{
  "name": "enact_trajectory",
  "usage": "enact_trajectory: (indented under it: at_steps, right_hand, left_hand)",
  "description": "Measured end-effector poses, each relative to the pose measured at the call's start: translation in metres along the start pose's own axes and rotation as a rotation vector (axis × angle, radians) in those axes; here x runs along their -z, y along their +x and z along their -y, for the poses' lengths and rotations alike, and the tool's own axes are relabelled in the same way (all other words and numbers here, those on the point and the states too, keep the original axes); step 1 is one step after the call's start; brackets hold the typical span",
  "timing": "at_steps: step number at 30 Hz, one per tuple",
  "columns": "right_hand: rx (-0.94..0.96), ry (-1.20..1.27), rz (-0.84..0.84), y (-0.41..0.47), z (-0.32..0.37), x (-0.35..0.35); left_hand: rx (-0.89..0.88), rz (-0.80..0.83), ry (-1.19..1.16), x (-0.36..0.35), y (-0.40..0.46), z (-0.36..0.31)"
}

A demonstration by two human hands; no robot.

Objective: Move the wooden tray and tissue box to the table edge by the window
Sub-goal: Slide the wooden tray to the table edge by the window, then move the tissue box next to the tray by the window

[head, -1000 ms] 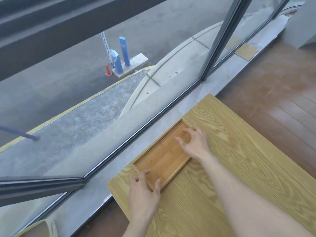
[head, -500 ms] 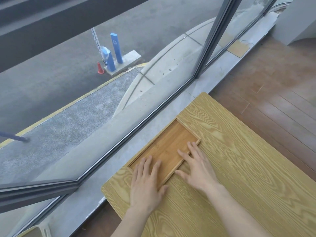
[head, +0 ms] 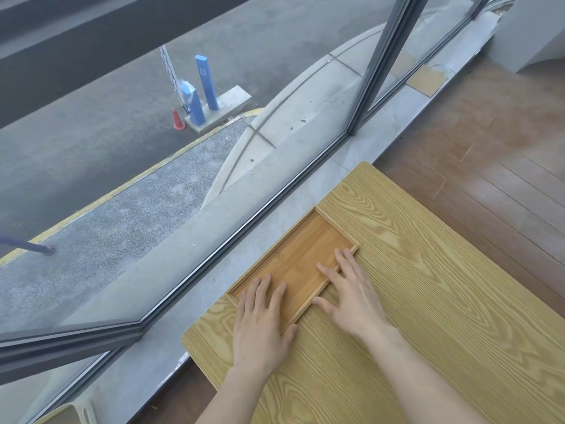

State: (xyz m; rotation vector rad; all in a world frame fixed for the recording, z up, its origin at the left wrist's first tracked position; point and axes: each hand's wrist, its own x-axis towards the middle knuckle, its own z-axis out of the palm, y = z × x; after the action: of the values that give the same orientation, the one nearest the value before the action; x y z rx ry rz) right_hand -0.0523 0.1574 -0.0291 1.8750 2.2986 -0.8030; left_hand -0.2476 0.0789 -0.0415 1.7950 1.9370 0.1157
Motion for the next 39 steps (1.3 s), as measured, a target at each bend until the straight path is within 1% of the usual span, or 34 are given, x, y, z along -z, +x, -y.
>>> enact_trajectory:
  at_steps: [5, 10, 16, 19, 24, 29, 34, 39]
  right_hand:
    - [0.013, -0.041, -0.016, -0.001, -0.001, -0.003]
    - [-0.015, -0.004, -0.066, -0.011, -0.007, 0.001]
    - [-0.166, -0.007, -0.108, -0.035, -0.032, 0.019]
    - [-0.264, -0.019, -0.124, -0.055, -0.051, 0.028]
    - [-0.435, 0.014, -0.197, -0.101, -0.086, 0.040]
    - [-0.578, 0.094, -0.257, -0.163, -0.123, 0.042]
    - [-0.689, 0.162, -0.364, -0.238, -0.166, 0.038]
    - [-0.775, 0.226, -0.450, -0.329, -0.216, 0.031]
  left_hand:
    - [-0.003, 0.000, -0.014, 0.002, 0.000, -0.002]
    - [-0.019, -0.019, -0.008, 0.007, 0.006, -0.007]
    - [-0.126, -0.020, 0.000, 0.020, 0.034, -0.028]
    - [-0.204, 0.004, 0.017, 0.024, 0.050, -0.051]
    - [-0.384, 0.019, 0.049, 0.025, 0.071, -0.109]
    - [-0.540, 0.044, 0.087, 0.014, 0.065, -0.181]
    - [-0.686, 0.074, 0.134, -0.015, 0.029, -0.256]
    - [-0.779, 0.122, 0.154, -0.058, -0.039, -0.325]
